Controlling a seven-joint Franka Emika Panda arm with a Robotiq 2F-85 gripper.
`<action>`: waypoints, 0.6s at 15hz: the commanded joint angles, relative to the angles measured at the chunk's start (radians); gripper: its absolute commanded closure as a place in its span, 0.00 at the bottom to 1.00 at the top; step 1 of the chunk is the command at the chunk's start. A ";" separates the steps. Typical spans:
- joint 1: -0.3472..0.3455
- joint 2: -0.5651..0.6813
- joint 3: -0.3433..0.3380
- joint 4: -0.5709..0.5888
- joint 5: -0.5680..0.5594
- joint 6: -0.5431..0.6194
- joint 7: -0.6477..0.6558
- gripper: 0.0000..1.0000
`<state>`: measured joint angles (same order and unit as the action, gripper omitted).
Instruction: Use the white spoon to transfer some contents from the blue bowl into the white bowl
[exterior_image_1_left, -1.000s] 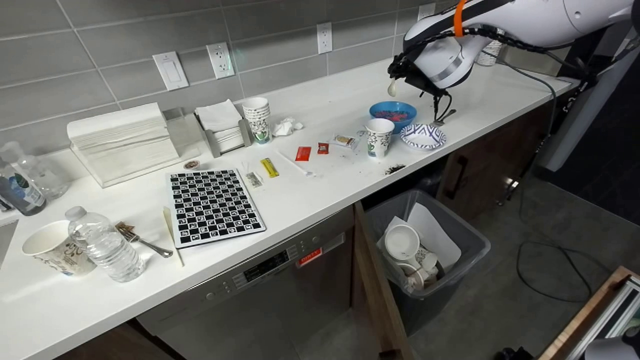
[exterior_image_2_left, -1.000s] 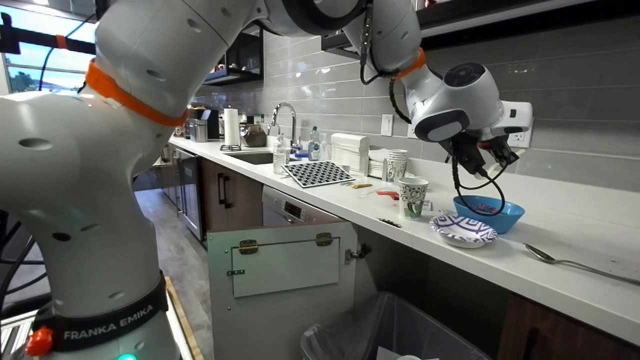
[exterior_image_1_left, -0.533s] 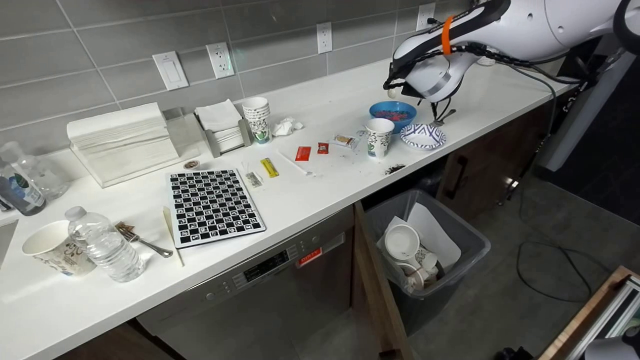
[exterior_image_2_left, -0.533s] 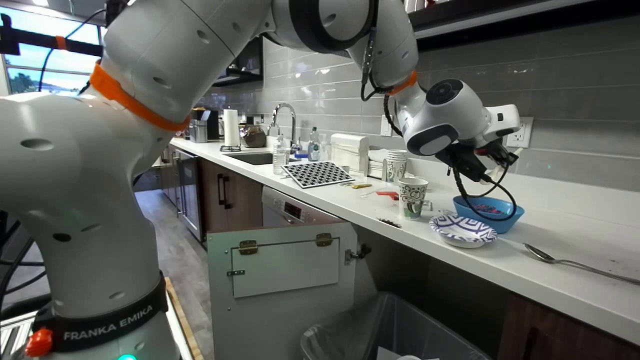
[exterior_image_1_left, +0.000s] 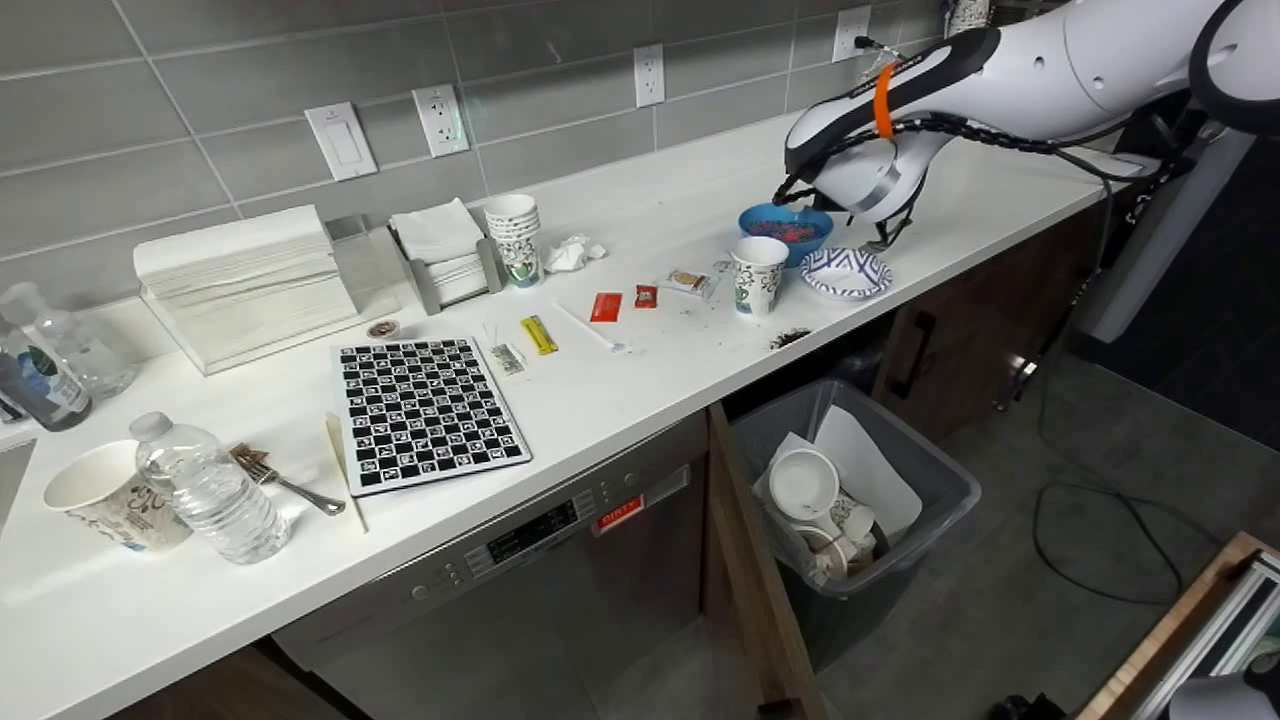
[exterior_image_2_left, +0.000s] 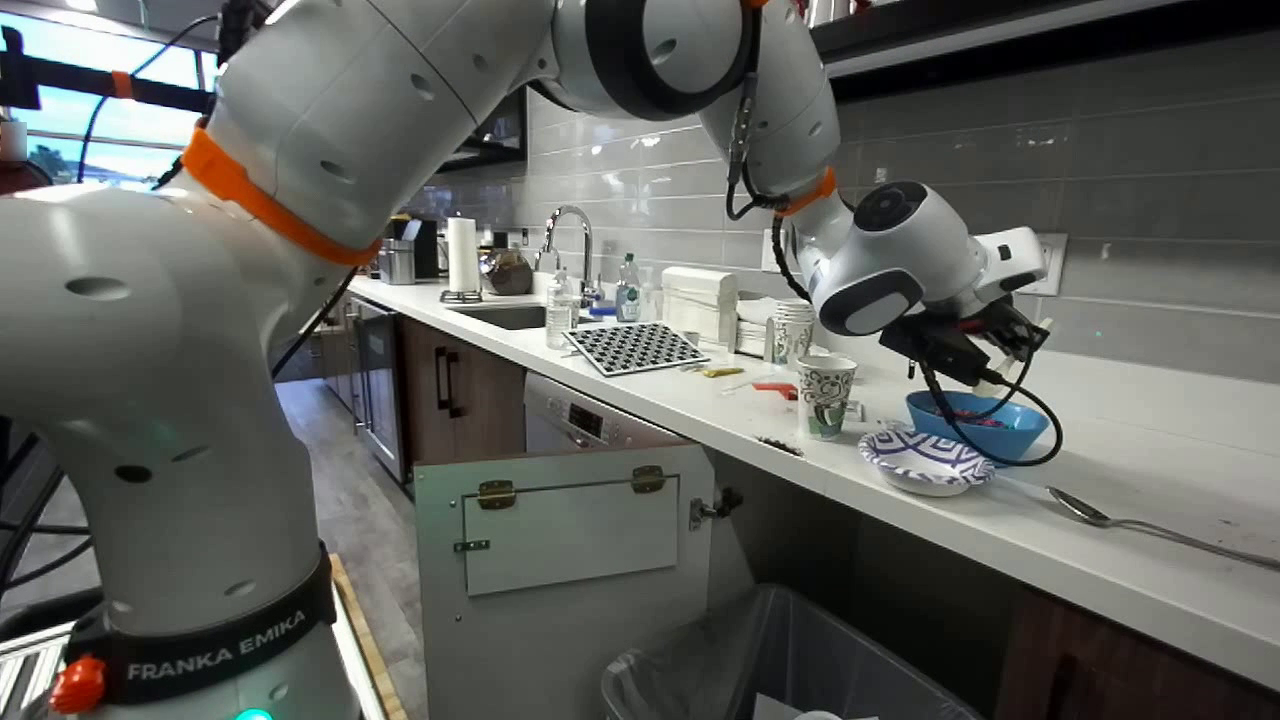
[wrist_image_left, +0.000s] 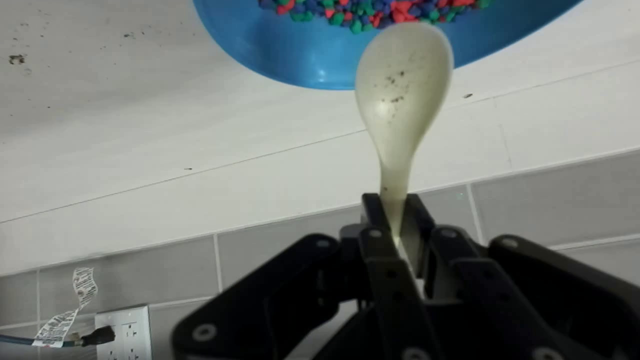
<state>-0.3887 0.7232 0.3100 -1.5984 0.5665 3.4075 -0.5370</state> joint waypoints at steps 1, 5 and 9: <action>0.061 0.022 -0.075 0.024 -0.001 -0.027 -0.022 0.97; 0.169 0.026 -0.239 0.002 -0.170 -0.048 0.177 0.97; 0.235 0.060 -0.348 0.041 -0.327 -0.072 0.333 0.97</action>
<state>-0.1998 0.7517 0.0413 -1.5948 0.3399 3.3727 -0.3215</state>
